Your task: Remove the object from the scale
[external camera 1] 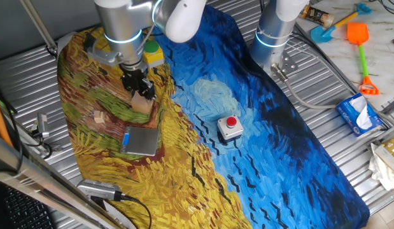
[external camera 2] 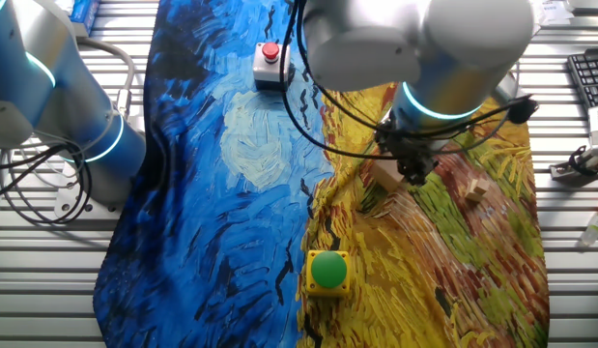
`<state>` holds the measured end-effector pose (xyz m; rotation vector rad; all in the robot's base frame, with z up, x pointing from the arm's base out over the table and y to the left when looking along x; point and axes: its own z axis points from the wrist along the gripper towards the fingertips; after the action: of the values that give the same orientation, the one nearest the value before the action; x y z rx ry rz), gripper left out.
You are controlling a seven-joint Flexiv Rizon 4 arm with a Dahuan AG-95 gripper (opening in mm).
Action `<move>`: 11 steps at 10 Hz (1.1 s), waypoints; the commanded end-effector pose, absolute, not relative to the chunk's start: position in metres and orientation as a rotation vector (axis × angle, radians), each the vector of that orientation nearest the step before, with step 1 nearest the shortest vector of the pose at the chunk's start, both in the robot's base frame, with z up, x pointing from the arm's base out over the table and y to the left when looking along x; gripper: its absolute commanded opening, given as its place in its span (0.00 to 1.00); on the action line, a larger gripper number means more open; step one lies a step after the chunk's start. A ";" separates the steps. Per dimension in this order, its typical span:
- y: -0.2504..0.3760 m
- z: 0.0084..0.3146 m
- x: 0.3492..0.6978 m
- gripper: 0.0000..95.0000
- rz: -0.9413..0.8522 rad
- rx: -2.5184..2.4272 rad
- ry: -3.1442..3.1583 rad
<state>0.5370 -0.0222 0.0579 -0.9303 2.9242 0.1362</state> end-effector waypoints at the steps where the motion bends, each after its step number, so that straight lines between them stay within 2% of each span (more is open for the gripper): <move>1: -0.020 0.055 0.535 0.00 0.146 -0.940 2.918; 11: -0.019 0.050 0.534 0.00 0.154 -1.007 2.881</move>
<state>0.5333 -0.0191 0.0507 -1.0069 2.8838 0.1518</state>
